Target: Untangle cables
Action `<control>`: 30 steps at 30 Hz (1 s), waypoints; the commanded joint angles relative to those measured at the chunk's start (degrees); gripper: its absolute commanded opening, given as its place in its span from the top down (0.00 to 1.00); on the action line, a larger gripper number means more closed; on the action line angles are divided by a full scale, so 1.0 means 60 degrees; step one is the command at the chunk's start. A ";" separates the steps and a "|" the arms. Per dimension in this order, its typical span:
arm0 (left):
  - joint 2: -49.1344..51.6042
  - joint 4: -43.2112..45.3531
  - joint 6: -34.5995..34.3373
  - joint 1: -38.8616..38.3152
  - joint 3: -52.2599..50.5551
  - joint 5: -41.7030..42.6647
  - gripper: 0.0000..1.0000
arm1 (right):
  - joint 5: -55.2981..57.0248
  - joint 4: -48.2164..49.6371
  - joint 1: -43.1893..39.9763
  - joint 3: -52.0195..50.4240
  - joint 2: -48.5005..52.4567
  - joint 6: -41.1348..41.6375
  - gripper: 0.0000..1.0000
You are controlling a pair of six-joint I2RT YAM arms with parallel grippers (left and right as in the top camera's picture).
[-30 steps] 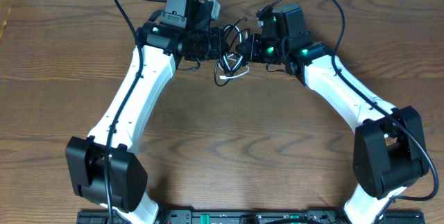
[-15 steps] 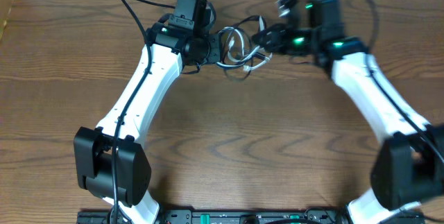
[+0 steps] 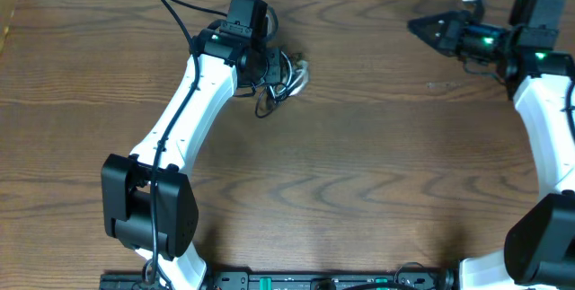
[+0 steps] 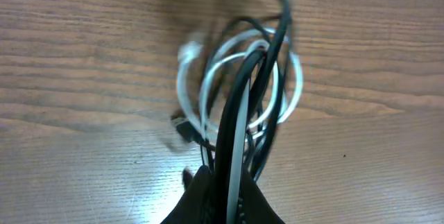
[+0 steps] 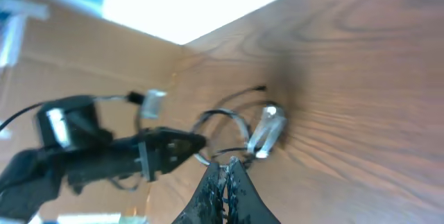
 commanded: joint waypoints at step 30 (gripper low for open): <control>-0.1035 0.1253 -0.0171 0.0036 0.0200 0.4036 0.92 | 0.4291 -0.0980 0.3898 0.0076 0.0317 -0.0812 0.48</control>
